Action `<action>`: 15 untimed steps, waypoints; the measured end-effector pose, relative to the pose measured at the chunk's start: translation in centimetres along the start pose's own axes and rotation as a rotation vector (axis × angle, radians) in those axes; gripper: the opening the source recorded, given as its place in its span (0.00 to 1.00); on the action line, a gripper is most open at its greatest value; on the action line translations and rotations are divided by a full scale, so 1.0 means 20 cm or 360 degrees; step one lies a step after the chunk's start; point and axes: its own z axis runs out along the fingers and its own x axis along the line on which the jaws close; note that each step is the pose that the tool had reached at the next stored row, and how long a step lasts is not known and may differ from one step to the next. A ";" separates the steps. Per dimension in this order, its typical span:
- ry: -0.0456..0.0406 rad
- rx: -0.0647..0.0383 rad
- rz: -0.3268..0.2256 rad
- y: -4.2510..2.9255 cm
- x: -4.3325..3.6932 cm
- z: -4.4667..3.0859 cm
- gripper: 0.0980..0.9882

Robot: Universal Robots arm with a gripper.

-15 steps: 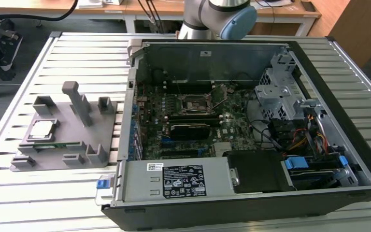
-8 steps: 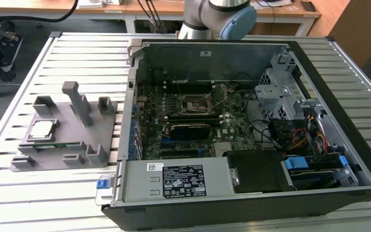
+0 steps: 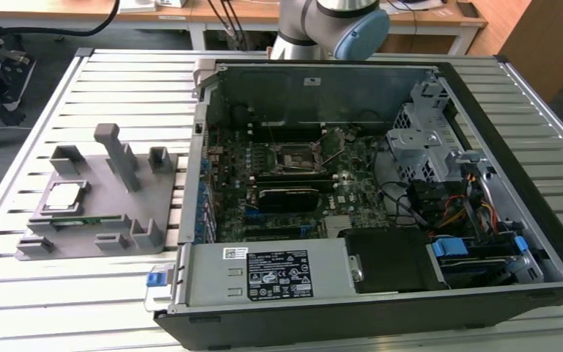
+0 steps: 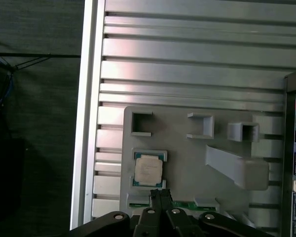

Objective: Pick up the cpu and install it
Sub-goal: 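Pick up the cpu and move it towards the insertion slot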

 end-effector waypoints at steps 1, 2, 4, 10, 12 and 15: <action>0.0000 0.0000 0.0000 0.000 0.000 0.002 0.01; 0.0000 0.0000 0.0000 0.000 0.000 0.005 0.01; 0.0000 0.0000 0.0000 0.000 0.001 0.010 0.01; 0.0000 0.0003 0.0000 -0.001 0.002 0.026 0.01; 0.0000 0.0004 0.0000 -0.001 0.002 0.033 0.01; 0.0000 0.0005 0.0000 -0.001 0.002 0.042 0.01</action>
